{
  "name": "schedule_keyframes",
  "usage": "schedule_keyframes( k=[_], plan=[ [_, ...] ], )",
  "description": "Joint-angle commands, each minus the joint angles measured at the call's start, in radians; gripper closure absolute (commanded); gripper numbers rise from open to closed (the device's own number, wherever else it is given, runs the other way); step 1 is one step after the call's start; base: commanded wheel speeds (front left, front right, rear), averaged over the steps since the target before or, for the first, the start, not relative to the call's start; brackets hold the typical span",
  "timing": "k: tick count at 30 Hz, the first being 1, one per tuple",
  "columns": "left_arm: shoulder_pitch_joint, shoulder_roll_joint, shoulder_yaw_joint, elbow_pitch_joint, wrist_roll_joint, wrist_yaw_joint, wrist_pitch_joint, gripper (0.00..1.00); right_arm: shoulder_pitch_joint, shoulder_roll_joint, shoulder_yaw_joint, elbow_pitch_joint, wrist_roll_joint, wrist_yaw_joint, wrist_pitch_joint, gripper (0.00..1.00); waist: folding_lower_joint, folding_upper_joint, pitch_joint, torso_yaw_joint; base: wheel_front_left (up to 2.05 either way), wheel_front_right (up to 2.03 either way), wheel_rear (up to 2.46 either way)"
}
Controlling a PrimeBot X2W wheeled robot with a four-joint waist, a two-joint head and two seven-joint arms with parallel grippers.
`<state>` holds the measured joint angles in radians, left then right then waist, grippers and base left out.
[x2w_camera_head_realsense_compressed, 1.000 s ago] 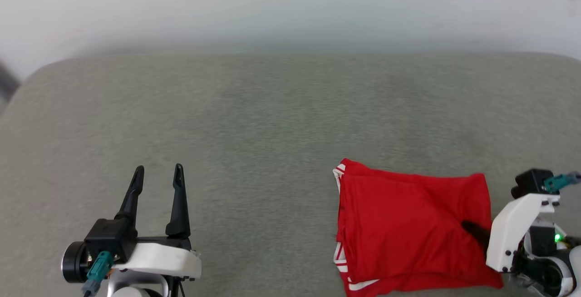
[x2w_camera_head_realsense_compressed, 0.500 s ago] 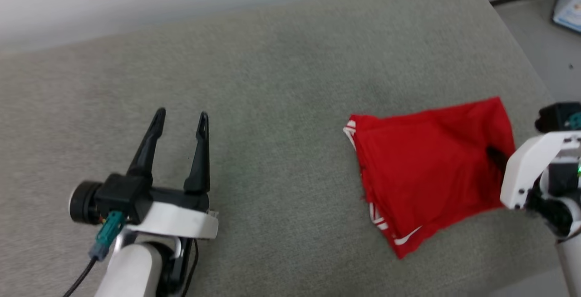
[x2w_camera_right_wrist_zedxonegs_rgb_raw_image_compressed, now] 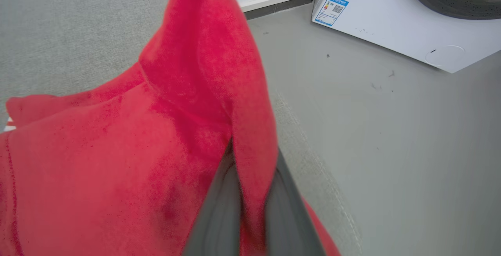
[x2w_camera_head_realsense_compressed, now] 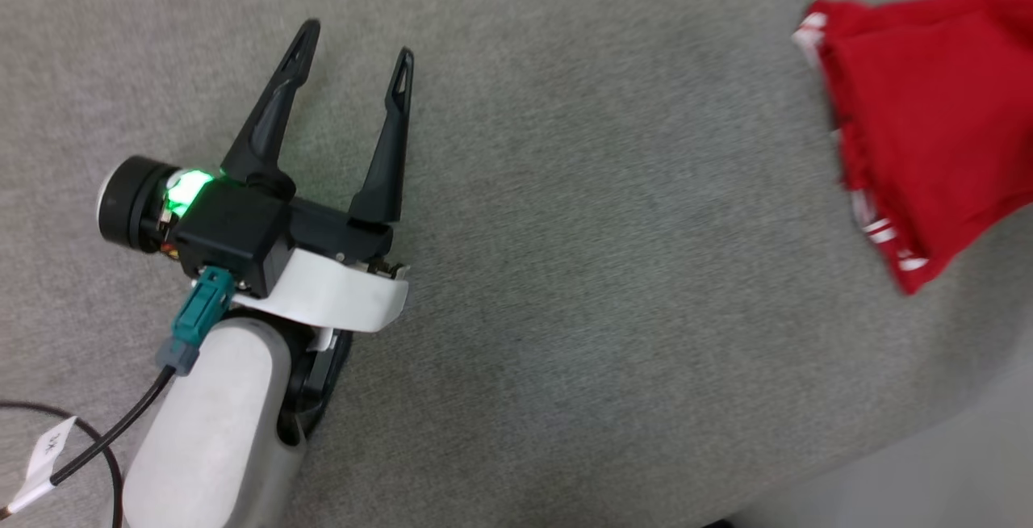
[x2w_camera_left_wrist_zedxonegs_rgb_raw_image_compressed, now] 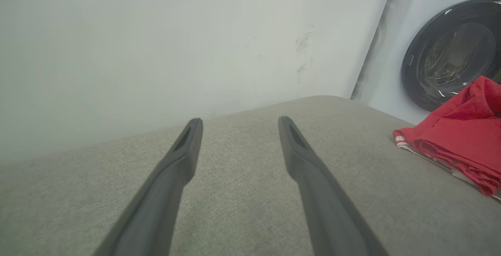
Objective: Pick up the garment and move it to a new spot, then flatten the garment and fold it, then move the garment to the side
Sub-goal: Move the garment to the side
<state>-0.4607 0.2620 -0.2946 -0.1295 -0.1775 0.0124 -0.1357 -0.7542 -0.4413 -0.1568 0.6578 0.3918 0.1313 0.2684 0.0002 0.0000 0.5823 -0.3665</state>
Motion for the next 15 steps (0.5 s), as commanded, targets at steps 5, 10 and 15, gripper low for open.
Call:
schedule_keyframes(
  k=[5, 10, 15],
  plan=[
    [-0.049, 0.007, -0.015, -0.017, 0.016, -0.009, 0.011, 0.00, -0.081, 0.005, -0.045, 0.108, -0.028, -0.001, -0.101, 1.00, -0.0002, 0.0000, 0.097, 0.040, 0.00, 0.00, 0.00],
    [-0.059, 0.003, -0.021, -0.009, 0.011, -0.007, 0.009, 0.00, -0.113, 0.028, -0.074, 0.230, -0.070, -0.001, -0.189, 0.00, -0.0002, 0.0000, 0.110, 0.052, 0.00, 0.00, 0.00],
    [-0.044, 0.004, -0.021, 0.007, 0.006, -0.001, -0.002, 0.00, -0.131, 0.013, -0.107, 0.300, -0.115, -0.001, -0.274, 0.00, -0.0002, 0.0000, 0.085, 0.054, 0.00, 0.00, 0.00]
  ],
)
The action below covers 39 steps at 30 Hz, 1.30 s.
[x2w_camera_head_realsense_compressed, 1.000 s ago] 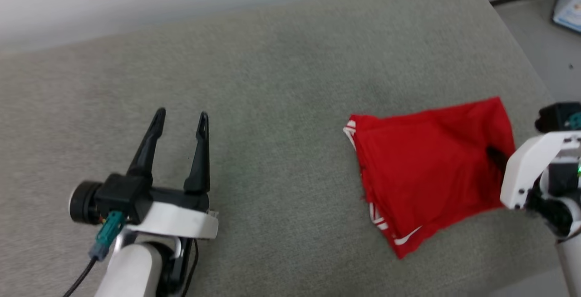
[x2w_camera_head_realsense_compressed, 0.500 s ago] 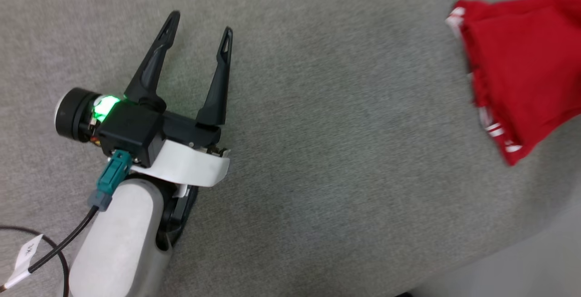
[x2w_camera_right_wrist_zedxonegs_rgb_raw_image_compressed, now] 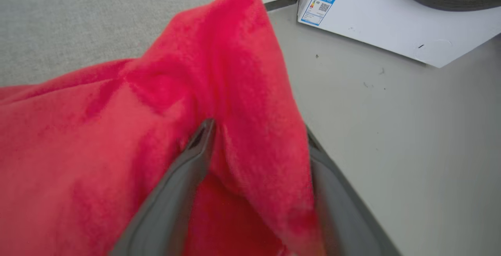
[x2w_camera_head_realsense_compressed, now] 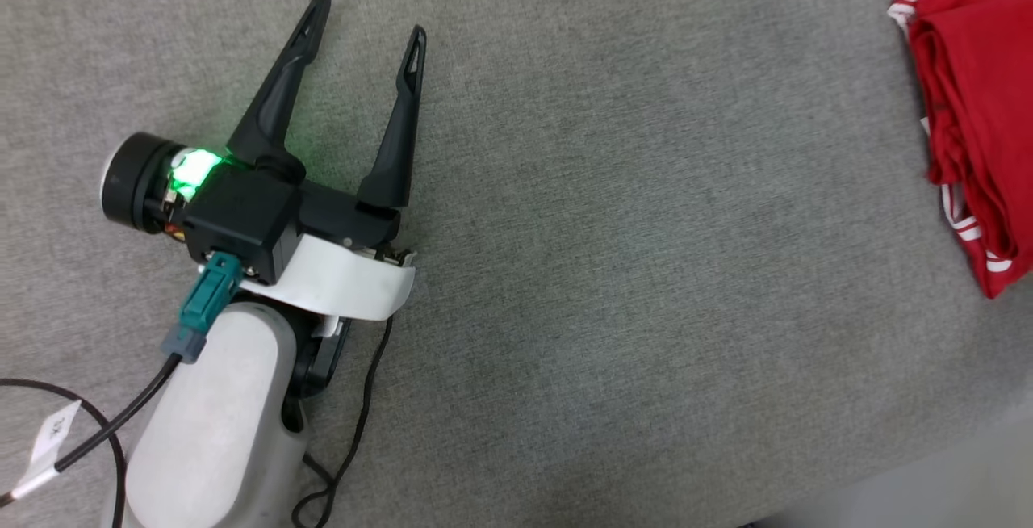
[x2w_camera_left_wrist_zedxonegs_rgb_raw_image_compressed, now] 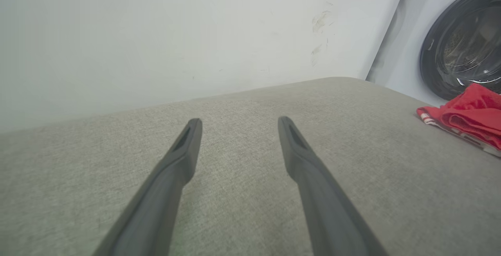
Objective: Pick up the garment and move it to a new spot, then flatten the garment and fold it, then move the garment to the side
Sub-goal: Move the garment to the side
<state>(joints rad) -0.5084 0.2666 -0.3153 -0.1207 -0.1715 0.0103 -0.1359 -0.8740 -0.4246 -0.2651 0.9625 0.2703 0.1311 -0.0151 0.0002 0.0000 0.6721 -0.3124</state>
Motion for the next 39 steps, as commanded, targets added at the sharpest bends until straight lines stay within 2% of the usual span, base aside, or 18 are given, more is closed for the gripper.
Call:
schedule_keyframes(
  k=[1, 7, 13, 19, 25, 34, 39],
  plan=[
    [0.012, -0.001, 0.002, 0.003, -0.004, 0.005, -0.008, 0.00, -0.017, -0.009, -0.002, 0.004, -0.005, -0.001, -0.012, 0.00, -0.0002, 0.0000, -0.018, -0.001, 0.00, 0.00, 0.00],
    [0.068, -0.018, 0.006, 0.055, -0.041, 0.012, -0.045, 0.00, 0.023, -0.030, 0.020, 0.009, -0.048, -0.001, -0.086, 0.00, -0.0002, 0.0000, -0.133, 0.005, 0.00, 0.00, 0.00],
    [0.167, -0.047, 0.024, 0.104, -0.092, 0.036, -0.080, 0.00, 0.143, -0.012, 0.107, -0.098, -0.039, -0.001, -0.111, 0.00, -0.0002, 0.0000, -0.281, 0.023, 0.00, 0.00, 0.00],
    [0.276, -0.058, 0.058, 0.131, -0.132, 0.070, -0.100, 0.00, 0.339, 0.034, 0.180, -0.293, -0.020, -0.001, -0.096, 0.00, -0.0002, 0.0000, -0.402, 0.056, 0.00, 0.00, 0.00],
    [0.347, -0.059, 0.084, 0.153, -0.160, 0.089, -0.107, 0.00, 0.514, 0.118, 0.236, -0.491, 0.001, -0.001, -0.062, 0.00, -0.0002, 0.0000, -0.471, 0.110, 0.00, 0.00, 0.00],
    [0.407, -0.043, 0.117, 0.201, -0.179, 0.108, -0.116, 0.00, 0.655, 0.223, 0.311, -0.704, 0.050, -0.001, -0.037, 0.00, -0.0002, 0.0000, -0.534, 0.203, 0.00, 0.00, 0.00],
    [0.439, -0.020, 0.145, 0.218, -0.183, 0.117, -0.121, 0.00, 0.716, 0.250, 0.307, -0.795, 0.051, -0.001, -0.022, 0.00, -0.0002, 0.0000, -0.568, 0.244, 0.00, 0.00, 0.00]
  ],
)
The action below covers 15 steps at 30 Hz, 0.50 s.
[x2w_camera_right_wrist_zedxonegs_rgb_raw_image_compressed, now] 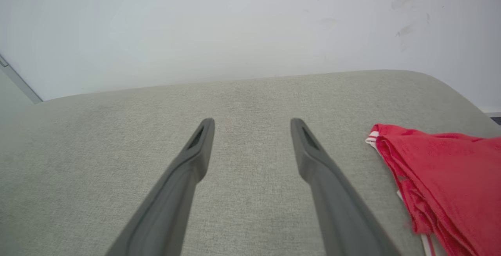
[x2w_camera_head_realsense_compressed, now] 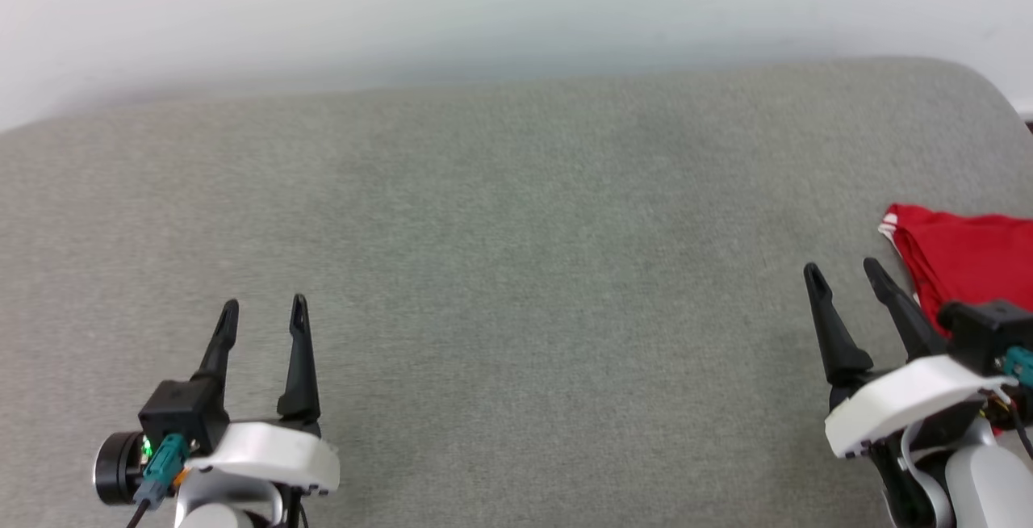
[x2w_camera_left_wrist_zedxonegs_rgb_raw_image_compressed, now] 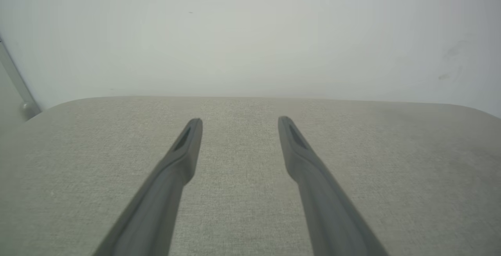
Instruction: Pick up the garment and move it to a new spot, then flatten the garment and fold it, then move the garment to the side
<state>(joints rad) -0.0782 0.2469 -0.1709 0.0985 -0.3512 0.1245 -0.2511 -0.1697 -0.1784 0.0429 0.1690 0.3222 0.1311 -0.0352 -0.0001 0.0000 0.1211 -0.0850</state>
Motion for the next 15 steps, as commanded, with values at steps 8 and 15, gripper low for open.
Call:
schedule_keyframes(
  k=[8, 15],
  plan=[
    [0.078, 0.017, -0.006, 0.017, -0.004, 0.000, -0.005, 0.00, 0.131, 0.030, -0.037, -0.132, -0.027, -0.001, 0.039, 0.00, 0.0001, 0.0000, -0.093, 0.031, 0.00, 0.00, 0.00],
    [0.119, 0.020, -0.019, 0.036, -0.011, -0.002, 0.000, 0.00, 0.217, 0.059, -0.070, -0.219, -0.047, -0.001, 0.079, 0.00, 0.0001, 0.0000, -0.133, 0.026, 0.00, 0.00, 0.00]
  ],
)
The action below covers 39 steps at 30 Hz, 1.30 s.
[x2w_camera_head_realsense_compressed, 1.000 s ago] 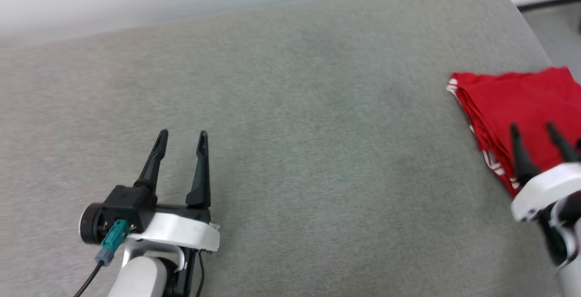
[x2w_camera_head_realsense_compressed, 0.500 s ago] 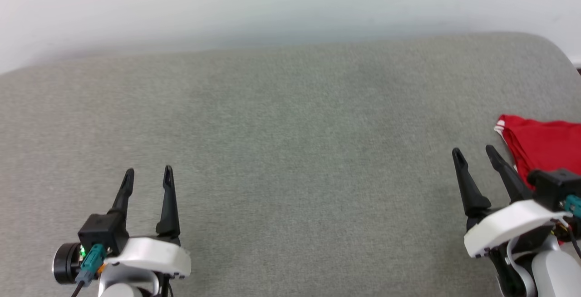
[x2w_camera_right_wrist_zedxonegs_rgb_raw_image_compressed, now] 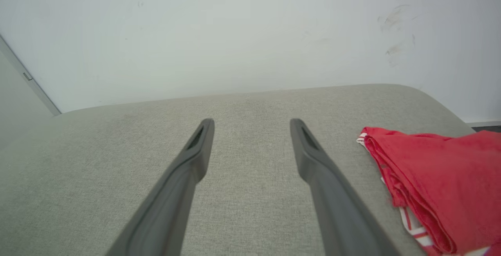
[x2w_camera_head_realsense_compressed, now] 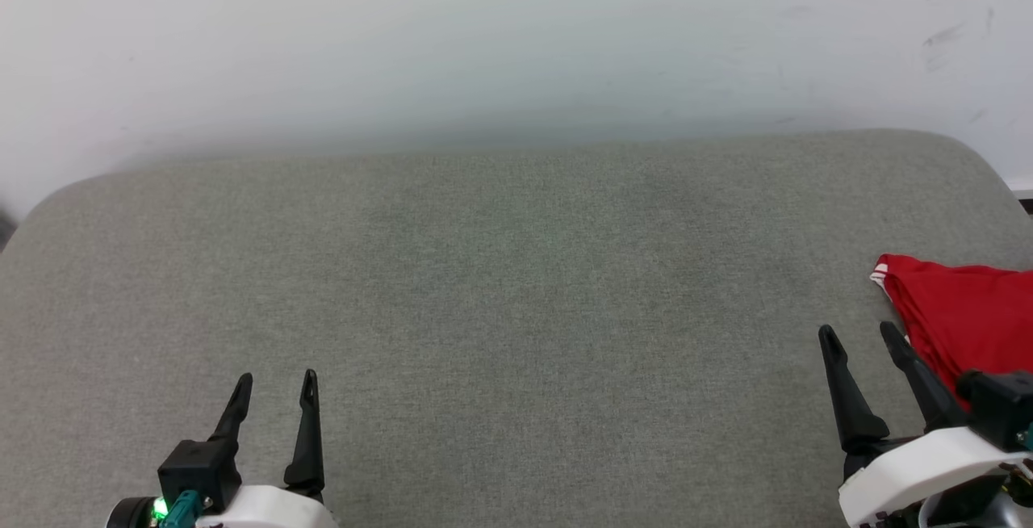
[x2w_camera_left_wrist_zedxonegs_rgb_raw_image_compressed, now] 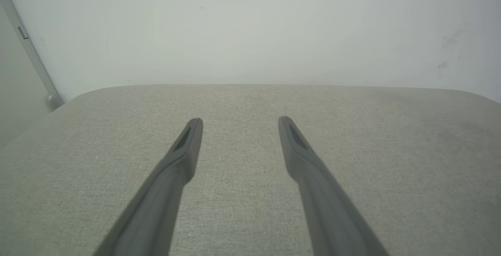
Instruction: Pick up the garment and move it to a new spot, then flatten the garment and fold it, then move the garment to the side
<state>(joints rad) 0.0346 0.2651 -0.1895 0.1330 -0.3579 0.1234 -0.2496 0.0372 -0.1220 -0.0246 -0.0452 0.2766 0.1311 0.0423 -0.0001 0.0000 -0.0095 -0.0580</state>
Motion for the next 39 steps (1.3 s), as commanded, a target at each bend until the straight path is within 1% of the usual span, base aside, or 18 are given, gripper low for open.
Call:
schedule_keyframes(
  k=[1, 8, 23, 24, 26, 37, 39],
  plan=[
    [0.009, 0.002, -0.001, 0.003, -0.005, -0.001, -0.002, 0.00, 0.017, 0.006, -0.004, -0.014, -0.005, -0.001, 0.003, 0.00, 0.0001, 0.0000, -0.005, -0.001, 0.00, 0.00, 0.00],
    [0.018, 0.010, -0.005, 0.017, -0.006, 0.004, -0.003, 0.00, 0.032, -0.003, 0.006, -0.048, -0.051, -0.001, 0.019, 0.00, 0.0001, 0.0000, -0.017, -0.001, 0.00, 0.00, 0.00],
    [-0.004, 0.014, -0.011, 0.026, -0.005, 0.010, -0.007, 0.00, 0.027, -0.001, 0.012, -0.059, -0.049, -0.001, 0.030, 0.00, 0.0001, 0.0000, -0.017, 0.002, 0.00, 0.00, 0.00],
    [0.002, 0.010, -0.010, 0.024, -0.006, 0.008, -0.002, 1.00, 0.022, 0.000, 0.011, -0.055, -0.052, 0.000, 0.029, 1.00, 0.0001, 0.0000, -0.018, 0.002, 0.00, 0.00, 0.00],
    [0.009, 0.002, -0.013, 0.040, -0.008, 0.008, 0.000, 1.00, 0.027, 0.002, 0.012, -0.037, -0.051, 0.000, 0.029, 1.00, 0.0001, 0.0000, -0.018, 0.002, 0.00, 0.00, 0.00],
    [-0.016, -0.030, 0.035, 0.051, -0.193, -0.031, 0.054, 1.00, -0.001, 0.012, -0.005, 0.011, 0.155, 0.000, 0.036, 1.00, 0.0001, 0.0000, -0.015, 0.007, 0.00, 0.00, 0.00],
    [-0.018, -0.033, 0.039, 0.052, -0.209, -0.034, 0.059, 1.00, -0.003, 0.013, -0.006, 0.015, 0.172, 0.000, 0.036, 1.00, 0.0001, 0.0000, -0.015, 0.007, 0.00, 0.00, 0.00]
  ],
)
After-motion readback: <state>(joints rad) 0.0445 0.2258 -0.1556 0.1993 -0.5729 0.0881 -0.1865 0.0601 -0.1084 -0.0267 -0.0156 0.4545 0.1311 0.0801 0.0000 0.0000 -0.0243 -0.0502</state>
